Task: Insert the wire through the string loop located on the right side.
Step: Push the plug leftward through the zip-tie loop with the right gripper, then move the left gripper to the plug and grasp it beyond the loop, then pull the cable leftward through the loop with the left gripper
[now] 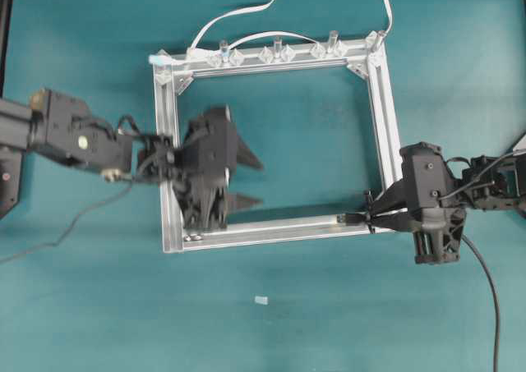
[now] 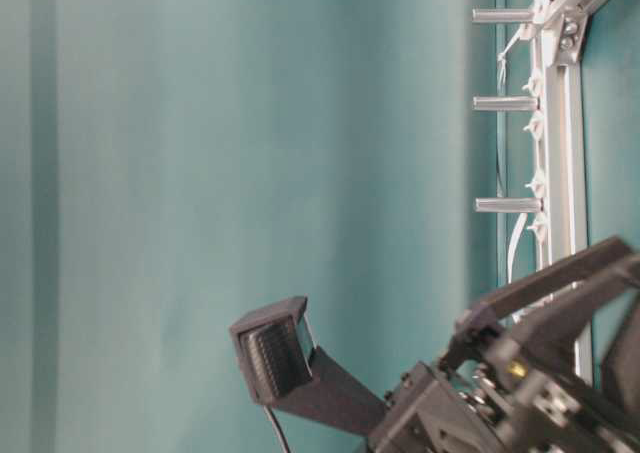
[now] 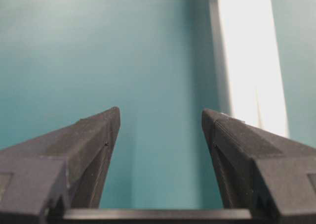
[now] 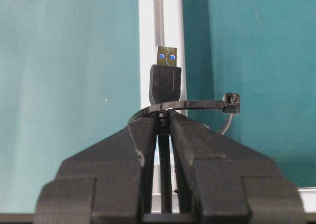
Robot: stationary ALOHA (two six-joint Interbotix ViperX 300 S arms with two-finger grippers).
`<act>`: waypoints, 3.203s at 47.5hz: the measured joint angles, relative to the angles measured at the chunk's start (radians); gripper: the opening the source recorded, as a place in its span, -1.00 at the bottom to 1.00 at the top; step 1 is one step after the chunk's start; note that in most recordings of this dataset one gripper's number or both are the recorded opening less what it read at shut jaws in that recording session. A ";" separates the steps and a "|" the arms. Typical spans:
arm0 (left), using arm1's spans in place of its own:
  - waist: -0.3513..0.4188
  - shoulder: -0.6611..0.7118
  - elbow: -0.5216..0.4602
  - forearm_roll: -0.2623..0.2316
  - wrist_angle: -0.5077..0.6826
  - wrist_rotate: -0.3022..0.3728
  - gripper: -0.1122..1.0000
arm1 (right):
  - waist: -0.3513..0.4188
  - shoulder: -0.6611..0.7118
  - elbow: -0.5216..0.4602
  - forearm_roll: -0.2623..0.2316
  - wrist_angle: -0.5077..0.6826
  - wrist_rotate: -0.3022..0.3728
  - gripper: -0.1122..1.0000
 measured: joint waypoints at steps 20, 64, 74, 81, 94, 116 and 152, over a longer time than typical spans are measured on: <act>-0.080 0.015 -0.040 0.002 0.052 -0.002 0.45 | 0.000 0.000 0.000 0.000 0.000 0.000 -0.55; -0.054 0.295 -0.399 0.002 0.054 0.000 0.45 | 0.000 0.002 0.002 0.000 -0.031 0.000 -0.55; -0.028 0.308 -0.425 0.002 0.052 0.000 0.45 | 0.000 0.000 0.000 0.000 -0.032 0.000 -0.55; -0.021 0.318 -0.449 0.003 0.054 0.002 0.45 | 0.000 0.002 0.000 0.000 -0.034 0.000 -0.55; -0.032 0.354 -0.502 0.003 0.052 0.000 0.44 | 0.000 0.000 0.002 0.000 -0.034 0.000 -0.55; -0.038 0.356 -0.515 0.005 0.156 0.002 -0.41 | -0.006 0.000 0.005 -0.002 -0.035 0.000 -0.55; -0.044 0.356 -0.529 0.005 0.152 0.000 -0.41 | 0.003 0.002 0.020 -0.002 -0.031 0.000 -0.28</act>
